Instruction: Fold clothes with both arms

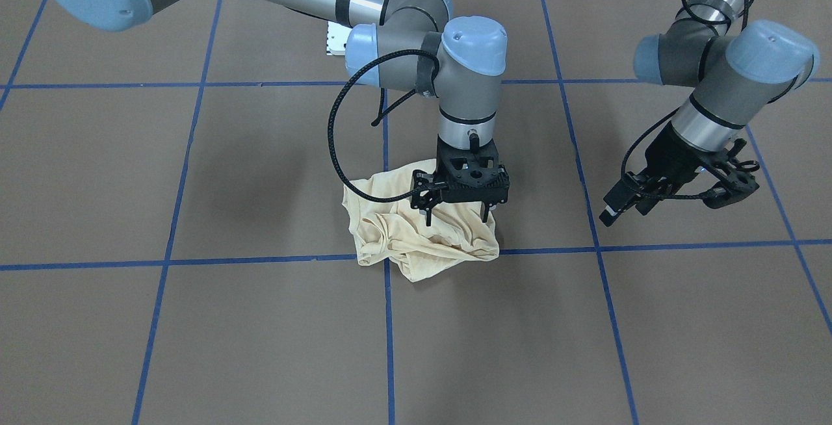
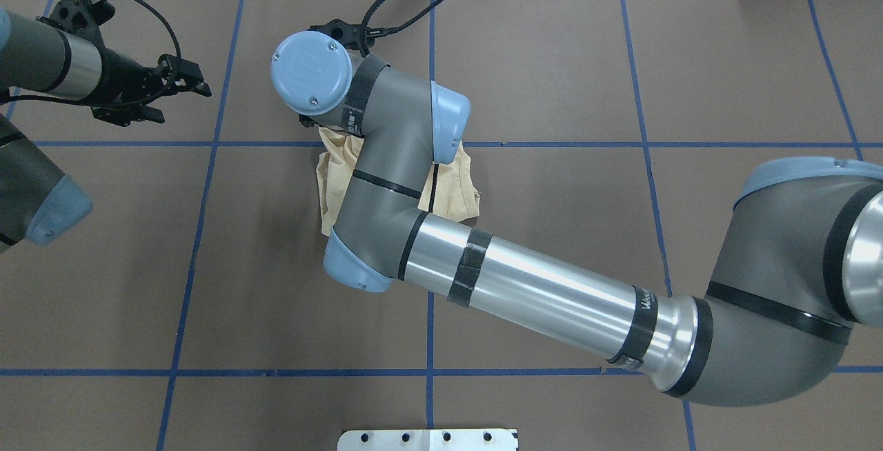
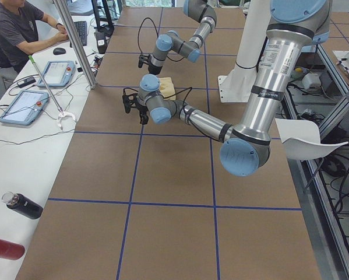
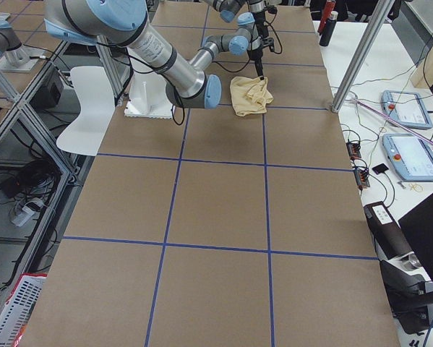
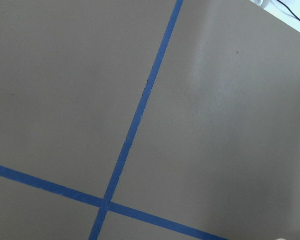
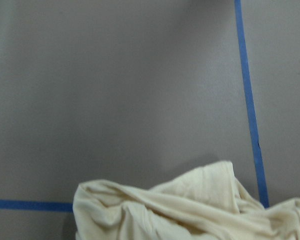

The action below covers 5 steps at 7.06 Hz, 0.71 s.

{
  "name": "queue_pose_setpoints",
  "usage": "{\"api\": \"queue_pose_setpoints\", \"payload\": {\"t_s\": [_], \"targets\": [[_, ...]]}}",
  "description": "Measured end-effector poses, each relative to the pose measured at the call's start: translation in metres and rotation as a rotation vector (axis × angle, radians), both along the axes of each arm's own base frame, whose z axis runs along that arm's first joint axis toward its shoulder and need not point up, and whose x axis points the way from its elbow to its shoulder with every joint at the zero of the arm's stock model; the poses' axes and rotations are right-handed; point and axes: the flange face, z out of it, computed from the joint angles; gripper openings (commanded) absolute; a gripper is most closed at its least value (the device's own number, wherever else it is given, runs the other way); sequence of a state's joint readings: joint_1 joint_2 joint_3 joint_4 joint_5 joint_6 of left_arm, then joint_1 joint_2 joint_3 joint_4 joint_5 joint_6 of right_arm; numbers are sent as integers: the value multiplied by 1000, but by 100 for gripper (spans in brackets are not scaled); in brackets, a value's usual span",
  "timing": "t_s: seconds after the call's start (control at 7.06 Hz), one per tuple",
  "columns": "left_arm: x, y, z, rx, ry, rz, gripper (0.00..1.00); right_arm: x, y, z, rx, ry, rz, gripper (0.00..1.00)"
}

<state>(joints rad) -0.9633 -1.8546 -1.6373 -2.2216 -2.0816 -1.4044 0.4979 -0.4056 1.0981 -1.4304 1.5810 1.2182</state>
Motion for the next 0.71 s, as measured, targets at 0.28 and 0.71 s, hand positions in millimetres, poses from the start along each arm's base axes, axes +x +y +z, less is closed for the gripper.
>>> {"api": "queue_pose_setpoints", "payload": {"t_s": [0.28,0.71], "targets": [[-4,-2,1,5,-4,1,100,-18,26,28,-76,1,-4,99],[-5,-2,2,6,-6,1,100,-30,31,57,-116,28,-14,99]]}}
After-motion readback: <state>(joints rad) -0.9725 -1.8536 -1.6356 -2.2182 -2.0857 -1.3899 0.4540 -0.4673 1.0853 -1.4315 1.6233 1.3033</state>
